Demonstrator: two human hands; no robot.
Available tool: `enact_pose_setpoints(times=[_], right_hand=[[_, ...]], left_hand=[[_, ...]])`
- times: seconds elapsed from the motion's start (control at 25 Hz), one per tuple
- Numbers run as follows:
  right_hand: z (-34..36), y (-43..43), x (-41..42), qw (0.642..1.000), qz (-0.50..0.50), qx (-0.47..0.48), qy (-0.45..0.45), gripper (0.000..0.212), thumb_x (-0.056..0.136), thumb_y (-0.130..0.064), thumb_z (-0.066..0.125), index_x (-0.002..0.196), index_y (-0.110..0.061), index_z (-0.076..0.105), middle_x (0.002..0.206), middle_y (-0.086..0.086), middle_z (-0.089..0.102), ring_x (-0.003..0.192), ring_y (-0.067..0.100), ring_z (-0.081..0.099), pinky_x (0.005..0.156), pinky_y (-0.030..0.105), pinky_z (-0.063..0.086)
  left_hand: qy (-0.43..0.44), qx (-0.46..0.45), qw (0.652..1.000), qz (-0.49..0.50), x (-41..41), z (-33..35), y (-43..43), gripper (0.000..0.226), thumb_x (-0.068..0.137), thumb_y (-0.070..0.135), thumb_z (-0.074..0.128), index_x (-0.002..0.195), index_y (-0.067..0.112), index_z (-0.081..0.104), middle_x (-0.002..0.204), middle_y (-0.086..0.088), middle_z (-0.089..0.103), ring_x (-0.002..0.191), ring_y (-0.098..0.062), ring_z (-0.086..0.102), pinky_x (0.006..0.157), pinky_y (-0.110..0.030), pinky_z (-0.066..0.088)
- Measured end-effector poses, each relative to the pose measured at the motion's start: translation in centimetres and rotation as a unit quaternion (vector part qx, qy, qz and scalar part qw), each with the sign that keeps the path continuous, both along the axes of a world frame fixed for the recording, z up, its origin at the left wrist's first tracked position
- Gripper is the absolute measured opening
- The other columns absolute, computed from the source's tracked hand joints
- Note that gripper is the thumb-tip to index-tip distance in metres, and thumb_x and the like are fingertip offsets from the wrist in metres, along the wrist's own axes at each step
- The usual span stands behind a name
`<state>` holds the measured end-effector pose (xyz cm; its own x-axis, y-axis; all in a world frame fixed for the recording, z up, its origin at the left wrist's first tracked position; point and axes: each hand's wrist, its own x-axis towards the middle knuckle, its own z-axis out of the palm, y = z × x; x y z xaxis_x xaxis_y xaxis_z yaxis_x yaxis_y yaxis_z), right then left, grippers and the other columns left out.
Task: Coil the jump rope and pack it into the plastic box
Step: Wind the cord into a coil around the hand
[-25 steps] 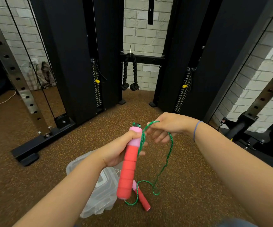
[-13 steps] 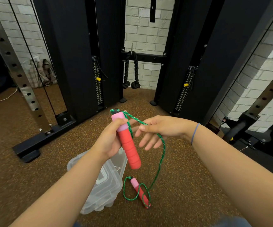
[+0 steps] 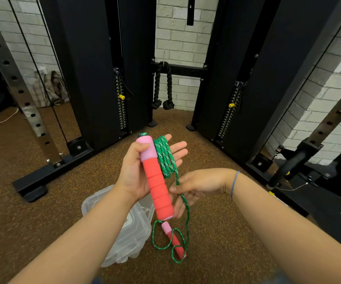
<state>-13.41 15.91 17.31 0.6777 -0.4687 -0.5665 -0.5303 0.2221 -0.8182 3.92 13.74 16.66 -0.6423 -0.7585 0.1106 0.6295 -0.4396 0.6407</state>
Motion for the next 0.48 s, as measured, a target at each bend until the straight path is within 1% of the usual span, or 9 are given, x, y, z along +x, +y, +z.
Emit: enact_pose_setpoints(times=[0.08,0.16,0.24,0.32,0.36,0.4,0.44,0.48], right_hand=[[-0.5,0.3,0.1,1.000,-0.017,0.013,-0.018,0.028,0.093,-0.033,0.037,0.097,-0.019,0.060,0.084,-0.006,0.075,0.083,0.008,0.070,0.077,0.025,0.045],[-1.0,0.5,0.1,1.000,-0.021,0.012,-0.018,0.027,0.094,-0.032,0.036,0.097,-0.021,0.061,0.084,-0.009,0.075,0.085,0.006,0.068,0.077,0.020,0.046],[-1.5,0.5,0.0,1.000,-0.022,0.009,-0.012,0.029,0.098,-0.028,0.033,0.098,-0.022,0.062,0.086,-0.012,0.074,0.088,0.005,0.067,0.078,0.020,0.043],[-1.9,0.4,-0.1,1.000,-0.026,0.012,-0.010,0.030,0.099,-0.026,0.033,0.100,-0.021,0.062,0.088,-0.012,0.074,0.089,0.005,0.067,0.078,0.022,0.042],[-2.0,0.4,-0.2,0.999,-0.027,0.014,-0.009,0.029,0.098,-0.028,0.034,0.101,-0.021,0.062,0.091,-0.010,0.075,0.090,0.006,0.067,0.078,0.020,0.043],[-2.1,0.3,-0.4,0.999,-0.032,0.010,-0.007,0.029,0.097,-0.029,0.035,0.103,-0.020,0.062,0.096,-0.004,0.075,0.091,0.007,0.067,0.077,0.018,0.045],[-2.2,0.2,-0.5,0.999,-0.036,0.003,-0.001,0.030,0.098,-0.028,0.035,0.107,-0.017,0.061,0.105,0.007,0.073,0.092,0.008,0.066,0.076,0.016,0.046],[-2.3,0.1,-0.6,0.999,-0.035,-0.001,0.004,0.032,0.100,-0.026,0.033,0.113,-0.013,0.059,0.117,0.018,0.066,0.093,0.008,0.066,0.077,0.016,0.047]], left_hand=[[0.004,0.000,1.000,-0.014,0.0,0.1,0.1,0.095,0.054,0.036,0.072,0.138,0.004,0.041,0.128,-0.026,0.060,0.106,-0.030,0.067,0.081,-0.035,0.058],[0.011,0.001,0.999,-0.034,-0.1,0.2,0.2,0.093,0.056,0.035,0.071,0.139,0.004,0.041,0.131,-0.026,0.058,0.100,-0.028,0.069,0.078,-0.034,0.058],[0.021,0.004,0.998,-0.057,-0.1,0.2,0.3,0.090,0.058,0.034,0.069,0.139,0.004,0.042,0.133,-0.026,0.055,0.096,-0.027,0.070,0.078,-0.032,0.058],[0.036,0.011,0.995,-0.094,-0.1,0.2,0.3,0.085,0.063,0.033,0.065,0.140,0.004,0.043,0.135,-0.026,0.054,0.098,-0.027,0.069,0.081,-0.033,0.057],[0.047,0.015,0.991,-0.124,0.0,0.2,0.3,0.081,0.068,0.033,0.062,0.141,0.004,0.042,0.136,-0.027,0.052,0.101,-0.029,0.068,0.085,-0.035,0.056],[0.063,0.014,0.985,-0.163,0.0,0.3,0.4,0.076,0.074,0.032,0.057,0.142,0.003,0.040,0.138,-0.028,0.050,0.107,-0.031,0.065,0.090,-0.037,0.053],[0.082,0.009,0.975,-0.205,0.0,0.2,0.4,0.072,0.079,0.031,0.051,0.143,0.002,0.037,0.140,-0.029,0.047,0.112,-0.035,0.062,0.096,-0.040,0.048],[0.100,0.003,0.965,-0.244,-0.1,0.2,0.4,0.070,0.082,0.030,0.046,0.145,0.001,0.033,0.141,-0.031,0.044,0.117,-0.037,0.058,0.100,-0.042,0.045]])
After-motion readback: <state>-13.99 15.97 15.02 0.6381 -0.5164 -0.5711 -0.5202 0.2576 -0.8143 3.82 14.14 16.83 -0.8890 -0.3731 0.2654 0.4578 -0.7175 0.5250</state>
